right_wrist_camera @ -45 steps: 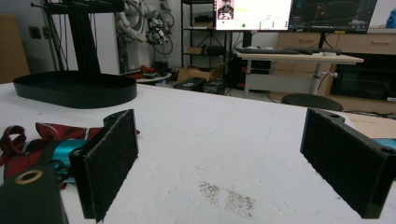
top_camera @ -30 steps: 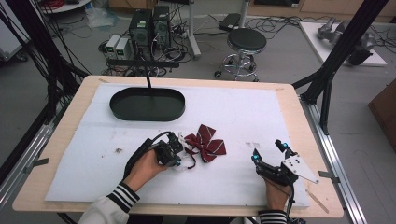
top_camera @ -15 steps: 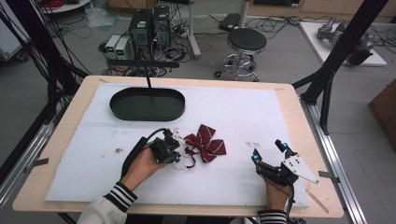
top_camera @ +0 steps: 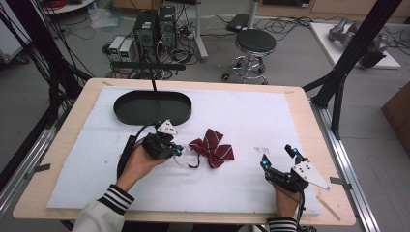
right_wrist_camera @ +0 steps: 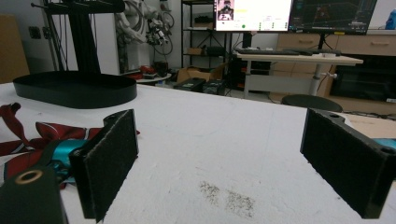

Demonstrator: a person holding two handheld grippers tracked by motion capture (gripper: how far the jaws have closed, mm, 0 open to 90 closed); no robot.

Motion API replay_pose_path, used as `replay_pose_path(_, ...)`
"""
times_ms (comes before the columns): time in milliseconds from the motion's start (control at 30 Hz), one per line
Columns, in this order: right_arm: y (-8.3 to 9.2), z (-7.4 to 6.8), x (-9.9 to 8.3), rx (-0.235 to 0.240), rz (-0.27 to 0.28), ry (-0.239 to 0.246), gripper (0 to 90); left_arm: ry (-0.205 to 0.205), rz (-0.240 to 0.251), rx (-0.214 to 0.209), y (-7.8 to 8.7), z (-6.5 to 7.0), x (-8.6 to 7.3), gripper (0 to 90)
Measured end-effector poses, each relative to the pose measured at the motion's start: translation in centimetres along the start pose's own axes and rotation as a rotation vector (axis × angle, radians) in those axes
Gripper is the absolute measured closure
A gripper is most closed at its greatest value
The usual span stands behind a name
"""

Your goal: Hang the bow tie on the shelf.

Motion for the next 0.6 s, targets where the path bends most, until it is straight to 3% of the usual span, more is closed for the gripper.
replay_pose_path(67, 0.0, 0.0, 0.0, 0.0, 0.001, -0.001, 10.3, -0.003, 0.025, 0.011, 0.6, -0.4, 0.2, 87.3)
replay_pose_path(100, 0.0, 0.0, 0.0, 0.001, 0.001, 0.0, 10.3, 0.0, 0.061, 0.031, 1.3, -0.9, 0.4, 87.2)
replay_pose_path(333, 0.0, 0.0, 0.0, 0.002, 0.0, 0.001, 10.3, 0.014, 0.142, 0.098, 2.7, -2.4, 0.6, 87.2)
replay_pose_path(367, 0.0, 0.0, 0.0, 0.003, 0.0, 0.001, 10.3, 0.02, 0.174, 0.108, 3.2, -2.8, 0.8, 87.2)
replay_pose_path(433, 0.0, 0.0, 0.0, 0.001, -0.001, 0.003, 10.4, 0.021, 0.191, 0.109, 3.4, -3.0, 0.8, 87.3)
replay_pose_path(500, 0.0, 0.0, 0.0, 0.002, -0.001, 0.002, 10.3, 0.042, 0.229, 0.096, 3.8, -3.3, 1.0, 87.3)
replay_pose_path(600, 0.0, 0.0, 0.0, 0.002, 0.0, 0.002, 10.3, 0.071, 0.272, 0.112, 4.3, -4.0, 1.1, 87.3)
Point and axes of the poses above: each handheld gripper's, and its own axes: y roughly backward along the jaws, x roughly out of its top, z roughly to its right, the point moved 3 cm from there along -y, roughly forward along the jaws, and after that the axes turned 6 degrees about -z, right-handed, at the moved point
